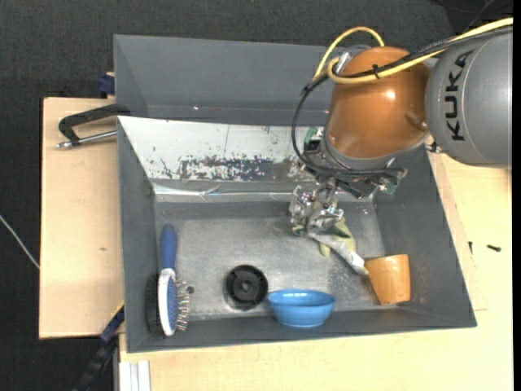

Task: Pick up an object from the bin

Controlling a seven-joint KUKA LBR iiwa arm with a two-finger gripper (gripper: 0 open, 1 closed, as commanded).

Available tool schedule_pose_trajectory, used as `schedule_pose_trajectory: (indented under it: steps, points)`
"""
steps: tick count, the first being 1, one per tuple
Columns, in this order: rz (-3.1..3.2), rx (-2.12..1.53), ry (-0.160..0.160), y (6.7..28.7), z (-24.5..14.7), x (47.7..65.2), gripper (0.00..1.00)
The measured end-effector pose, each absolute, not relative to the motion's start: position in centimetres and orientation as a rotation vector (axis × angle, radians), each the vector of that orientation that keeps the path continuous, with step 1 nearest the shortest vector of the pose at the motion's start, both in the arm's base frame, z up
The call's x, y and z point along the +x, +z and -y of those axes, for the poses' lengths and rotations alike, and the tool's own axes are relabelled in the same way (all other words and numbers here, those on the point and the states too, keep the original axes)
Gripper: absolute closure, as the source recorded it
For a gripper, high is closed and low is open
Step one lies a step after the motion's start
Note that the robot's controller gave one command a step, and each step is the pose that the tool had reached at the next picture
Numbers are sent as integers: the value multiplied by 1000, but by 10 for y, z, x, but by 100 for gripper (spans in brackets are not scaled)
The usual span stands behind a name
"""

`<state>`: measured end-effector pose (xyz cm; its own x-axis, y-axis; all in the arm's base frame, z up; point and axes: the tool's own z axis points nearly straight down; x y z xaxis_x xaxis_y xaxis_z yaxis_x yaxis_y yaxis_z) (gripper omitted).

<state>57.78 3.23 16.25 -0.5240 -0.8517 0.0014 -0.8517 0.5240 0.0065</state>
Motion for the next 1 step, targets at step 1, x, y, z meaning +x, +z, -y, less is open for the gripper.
schedule_pose_trajectory:
  steps: [1]
  points:
    - [2746, 1549, 4, 219, -39, 572, 100]
